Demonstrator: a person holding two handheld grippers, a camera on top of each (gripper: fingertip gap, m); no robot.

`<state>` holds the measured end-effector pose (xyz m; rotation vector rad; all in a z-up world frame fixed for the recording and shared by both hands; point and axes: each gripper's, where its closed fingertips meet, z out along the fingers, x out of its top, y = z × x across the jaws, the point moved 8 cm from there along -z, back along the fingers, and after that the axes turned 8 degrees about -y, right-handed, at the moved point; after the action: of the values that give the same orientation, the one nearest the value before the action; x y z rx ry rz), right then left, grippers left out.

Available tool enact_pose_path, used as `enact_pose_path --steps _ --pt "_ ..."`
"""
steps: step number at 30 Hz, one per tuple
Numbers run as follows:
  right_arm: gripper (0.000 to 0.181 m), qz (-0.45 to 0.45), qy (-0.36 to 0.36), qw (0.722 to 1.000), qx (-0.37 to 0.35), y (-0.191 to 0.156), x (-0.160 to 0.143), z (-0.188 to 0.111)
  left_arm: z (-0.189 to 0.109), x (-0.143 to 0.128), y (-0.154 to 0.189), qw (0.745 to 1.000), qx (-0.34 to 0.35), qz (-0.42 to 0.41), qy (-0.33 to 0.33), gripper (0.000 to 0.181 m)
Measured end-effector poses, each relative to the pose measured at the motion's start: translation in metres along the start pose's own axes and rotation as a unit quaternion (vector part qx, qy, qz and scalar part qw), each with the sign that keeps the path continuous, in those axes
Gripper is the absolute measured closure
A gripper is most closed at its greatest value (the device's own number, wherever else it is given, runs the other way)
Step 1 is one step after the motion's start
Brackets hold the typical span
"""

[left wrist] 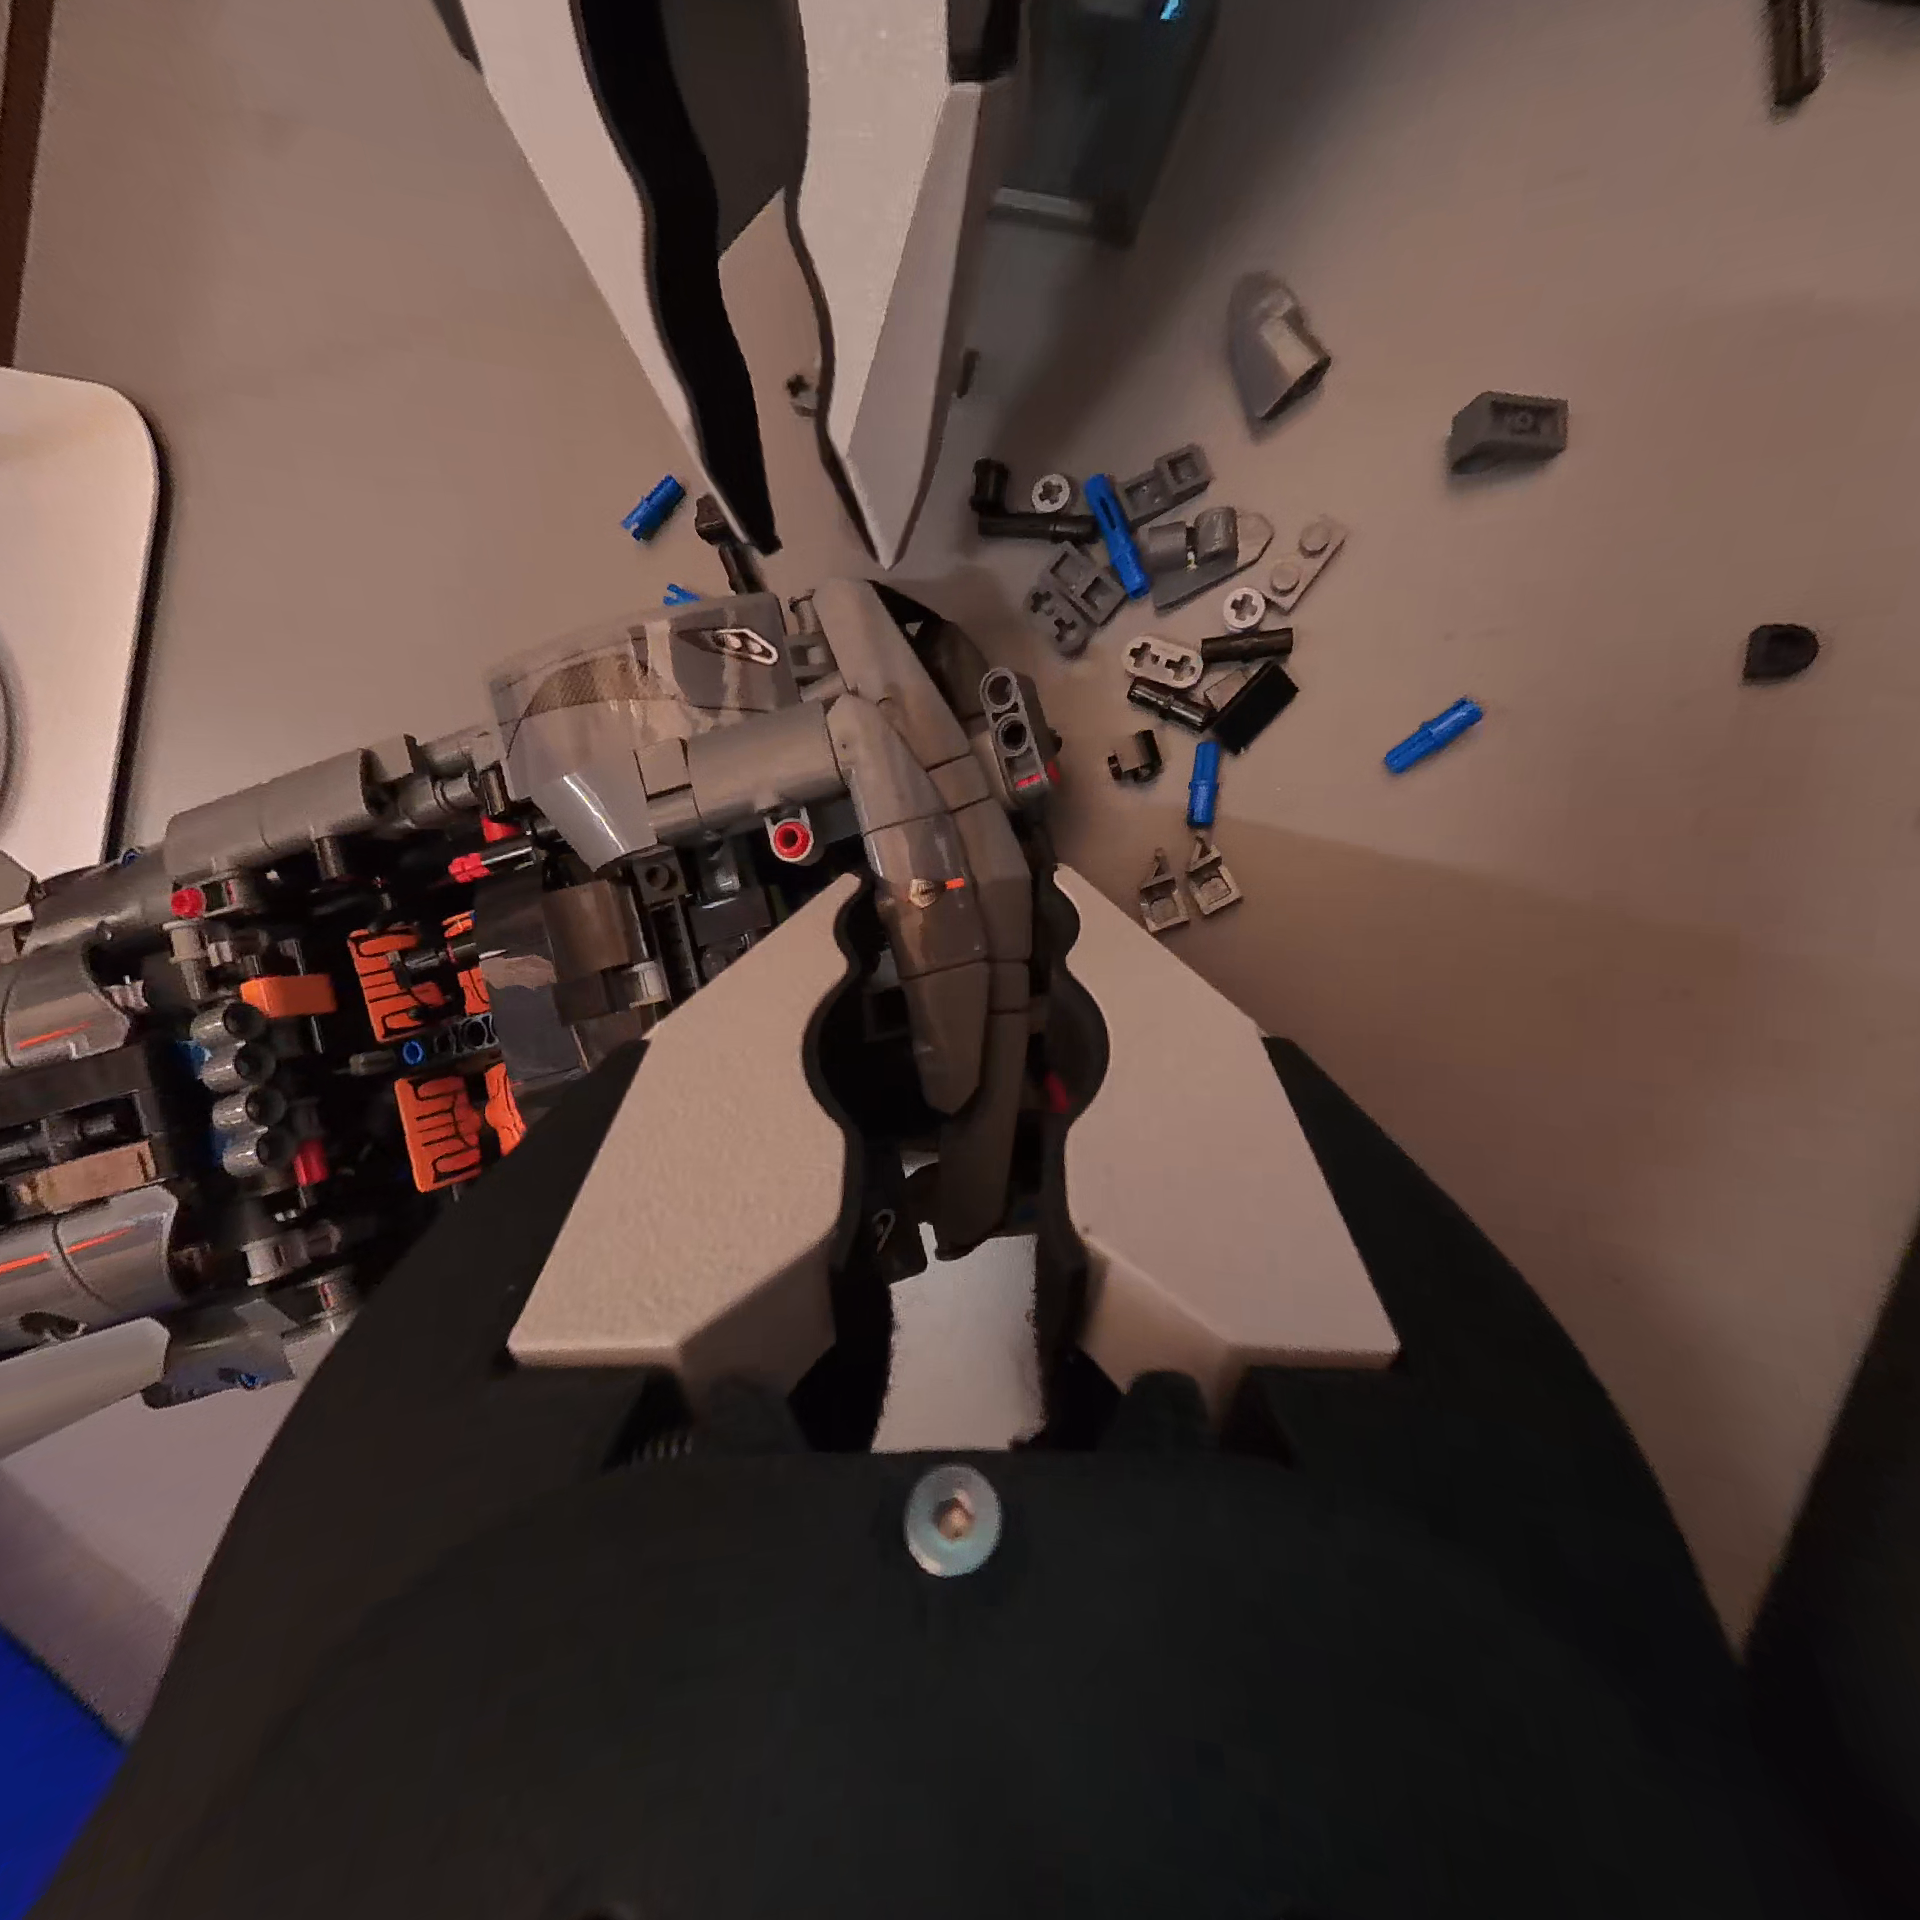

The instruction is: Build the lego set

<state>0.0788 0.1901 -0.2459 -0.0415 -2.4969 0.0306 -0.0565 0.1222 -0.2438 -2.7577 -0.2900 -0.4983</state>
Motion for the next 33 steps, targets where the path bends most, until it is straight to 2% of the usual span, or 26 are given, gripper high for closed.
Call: enact_pose_path --steps 10,16,23,28,30,31,32,33 --pt "0.151 -0.028 0.028 0.999 0.037 -0.017 0.008 0.013 -0.008 -0.014 0.003 0.999 -0.026 0.023 0.017 0.155" --pt "0.159 -0.03 0.007 0.999 0.036 -0.023 0.01 0.023 -0.011 -0.022 0.004 0.998 -0.034 0.035 0.035 0.156" --pt "0.163 -0.035 -0.005 0.999 0.032 -0.026 0.011 0.023 -0.011 -0.024 0.004 0.997 -0.036 0.042 0.044 0.157" --pt "0.176 -0.06 -0.005 0.998 0.017 -0.029 0.012 0.022 -0.011 -0.027 0.001 0.998 -0.031 0.043 0.044 0.156" --pt "0.174 -0.054 -0.006 0.998 0.018 -0.029 0.013 0.023 -0.011 -0.028 0.002 0.998 -0.028 0.047 0.039 0.156" --pt "0.167 -0.041 -0.006 0.999 0.018 -0.025 0.013 0.023 -0.011 -0.028 0.002 0.998 -0.031 0.046 0.04 0.157" --pt "0.152 -0.027 -0.004 0.999 0.019 -0.021 0.014 0.022 -0.012 -0.028 0.002 0.997 -0.034 0.046 0.043 0.156" --pt "0.147 -0.018 0.003 0.999 0.028 -0.02 0.014 0.02 -0.012 -0.029 0.002 0.997 -0.035 0.047 0.045 0.156"
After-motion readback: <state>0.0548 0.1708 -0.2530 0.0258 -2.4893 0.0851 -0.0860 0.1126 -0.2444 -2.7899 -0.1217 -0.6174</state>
